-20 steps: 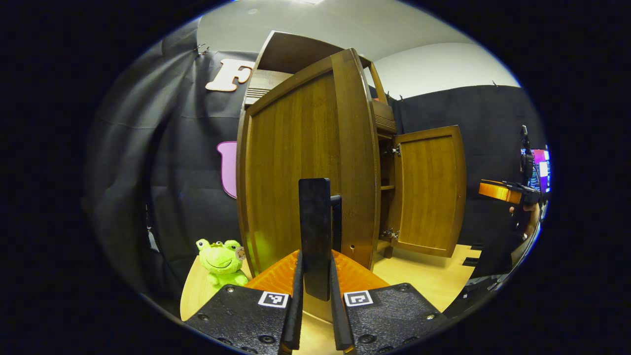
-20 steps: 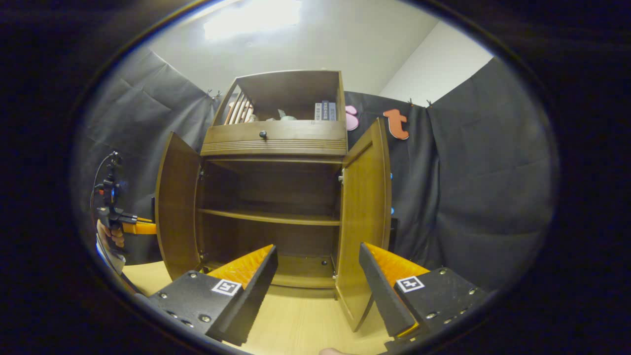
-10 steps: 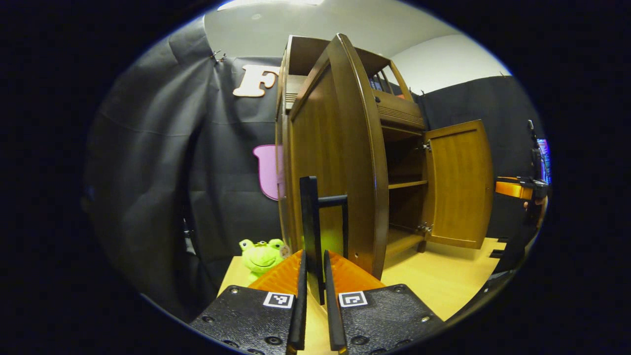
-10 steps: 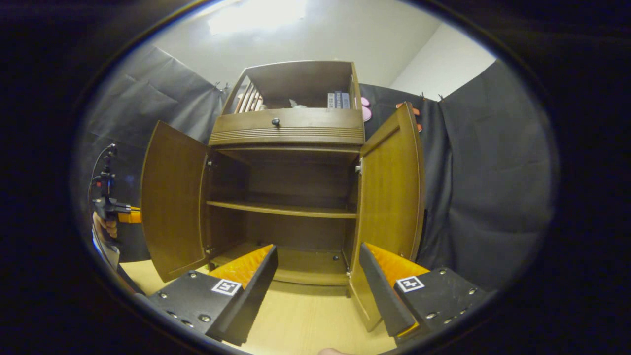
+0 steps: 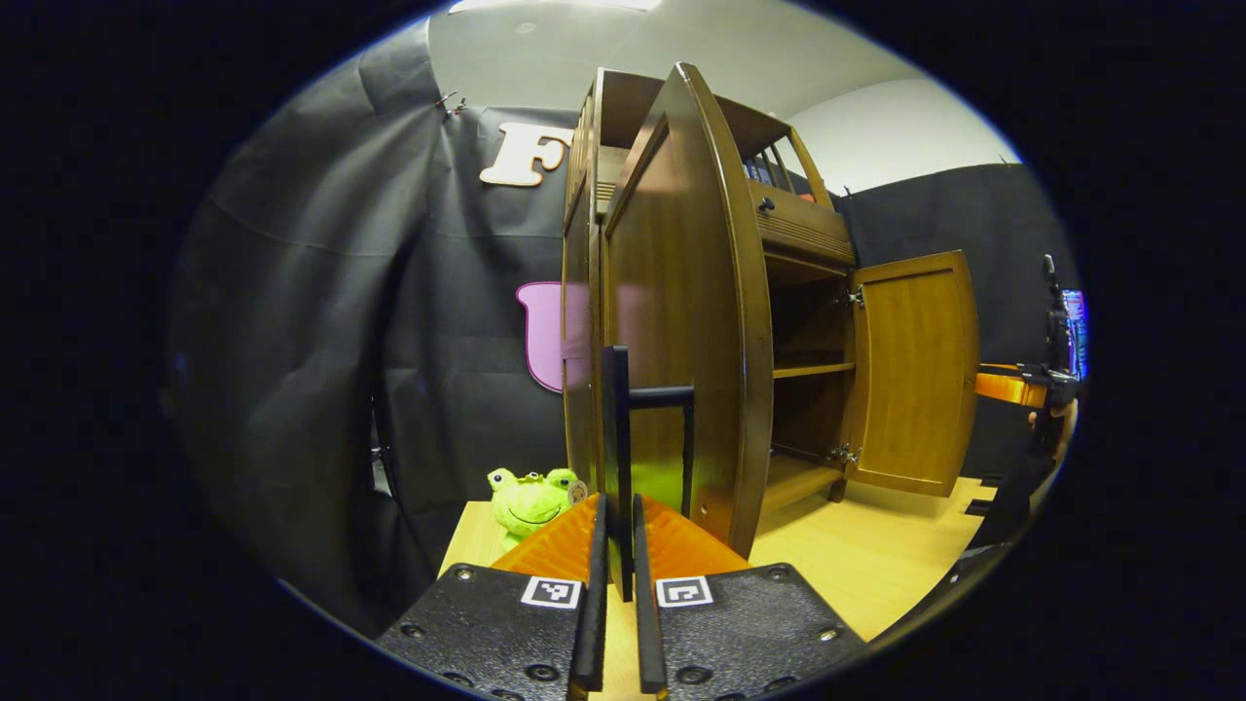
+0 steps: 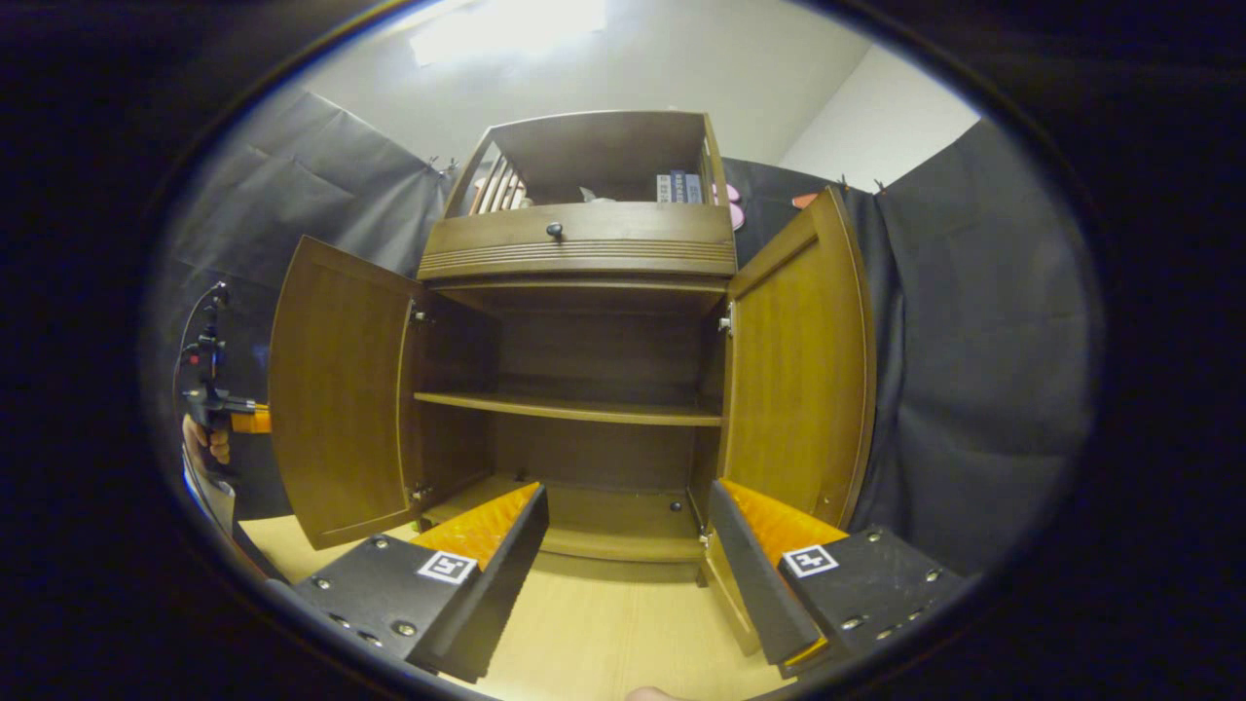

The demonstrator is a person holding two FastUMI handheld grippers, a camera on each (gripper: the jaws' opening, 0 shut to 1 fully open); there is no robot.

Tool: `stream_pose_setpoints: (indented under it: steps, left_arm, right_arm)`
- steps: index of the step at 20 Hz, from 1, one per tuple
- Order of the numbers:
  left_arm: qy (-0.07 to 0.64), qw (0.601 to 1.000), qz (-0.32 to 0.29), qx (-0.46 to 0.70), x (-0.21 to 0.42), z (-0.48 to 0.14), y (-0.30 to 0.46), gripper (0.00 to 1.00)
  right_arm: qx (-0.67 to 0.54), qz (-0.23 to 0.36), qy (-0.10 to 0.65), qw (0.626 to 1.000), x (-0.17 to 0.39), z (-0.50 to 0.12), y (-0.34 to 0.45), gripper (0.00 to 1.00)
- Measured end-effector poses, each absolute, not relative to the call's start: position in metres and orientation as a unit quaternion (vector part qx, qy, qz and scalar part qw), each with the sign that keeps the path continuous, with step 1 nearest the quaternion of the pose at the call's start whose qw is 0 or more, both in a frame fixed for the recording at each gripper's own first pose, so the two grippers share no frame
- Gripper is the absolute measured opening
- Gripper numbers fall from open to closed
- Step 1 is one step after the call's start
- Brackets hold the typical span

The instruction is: Open the right door of the double-door shoe cabinet with the right hand, and open the left door with the left hand.

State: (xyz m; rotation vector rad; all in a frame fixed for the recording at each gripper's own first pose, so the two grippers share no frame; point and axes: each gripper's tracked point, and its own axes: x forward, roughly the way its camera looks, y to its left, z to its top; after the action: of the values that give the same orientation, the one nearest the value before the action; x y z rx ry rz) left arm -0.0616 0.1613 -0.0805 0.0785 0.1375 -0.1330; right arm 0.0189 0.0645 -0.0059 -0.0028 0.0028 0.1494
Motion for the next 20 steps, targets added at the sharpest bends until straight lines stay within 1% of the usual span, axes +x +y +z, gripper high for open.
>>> stream_pose_setpoints:
  steps: [1, 3, 4, 5, 6, 8, 10, 11, 12, 13, 15, 16, 17, 20]
  left_arm:
    - [0.067, 0.995, -0.061, 0.039, -0.065, -0.079, 0.163, 0.13]
    - [0.051, 0.996, -0.055, 0.048, -0.071, -0.068, 0.162, 0.2]
    - [0.042, 0.997, -0.05, 0.051, -0.074, -0.061, 0.162, 0.24]
    - [0.037, 0.997, -0.04, 0.054, -0.077, -0.058, 0.164, 0.24]
    - [0.034, 0.997, -0.029, 0.056, -0.081, -0.053, 0.166, 0.34]
    - [0.036, 0.998, -0.011, 0.055, -0.089, -0.045, 0.164, 0.42]
    - [0.021, 0.998, 0.004, 0.063, -0.099, -0.028, 0.159, 0.46]
    - [0.013, 0.998, 0.02, 0.066, -0.104, -0.021, 0.159, 0.51]
    - [0.003, 0.997, 0.035, 0.069, -0.111, -0.01, 0.158, 0.56]
    - [-0.006, 0.997, 0.04, 0.068, -0.115, 0.0, 0.15, 0.61]
    - [-0.01, 0.997, 0.036, 0.067, -0.12, 0.013, 0.128, 0.79]
    - [-0.009, 0.997, 0.035, 0.066, -0.121, 0.016, 0.117, 0.88]
    - [-0.005, 0.997, 0.027, 0.066, -0.12, 0.02, 0.103, 0.97]
    - [0.002, 0.999, 0.005, 0.053, -0.113, 0.026, 0.061, 0.96]
  right_arm:
    - [-0.003, 0.075, 0.001, 0.997, 0.02, -0.005, 0.064, 0.98]
    - [-0.008, 0.075, -0.003, 0.997, 0.018, -0.001, 0.065, 1.0]
    - [-0.01, 0.075, -0.005, 0.997, 0.017, 0.001, 0.065, 0.98]
    - [-0.012, 0.076, -0.008, 0.997, 0.015, 0.002, 0.065, 1.0]
    - [-0.013, 0.076, -0.008, 0.997, 0.013, 0.002, 0.066, 1.0]
    - [-0.013, 0.073, -0.006, 0.997, 0.012, 0.003, 0.06, 0.98]
    - [-0.009, 0.062, -0.011, 0.998, 0.007, 0.011, 0.052, 0.98]
    - [-0.007, 0.057, -0.018, 0.998, 0.002, 0.016, 0.046, 0.98]
    - [-0.005, 0.052, -0.024, 0.998, -0.001, 0.022, 0.041, 0.99]
    - [-0.003, 0.049, -0.027, 0.998, -0.005, 0.025, 0.036, 0.94]
    - [0.003, 0.041, -0.031, 0.999, -0.009, 0.031, 0.024, 1.0]
    - [0.007, 0.036, -0.031, 0.999, -0.011, 0.034, 0.018, 0.98]
    - [0.012, 0.03, -0.03, 0.999, -0.013, 0.036, 0.012, 0.98]
    - [0.03, 0.02, -0.035, 0.999, -0.02, 0.048, 0.001, 0.98]
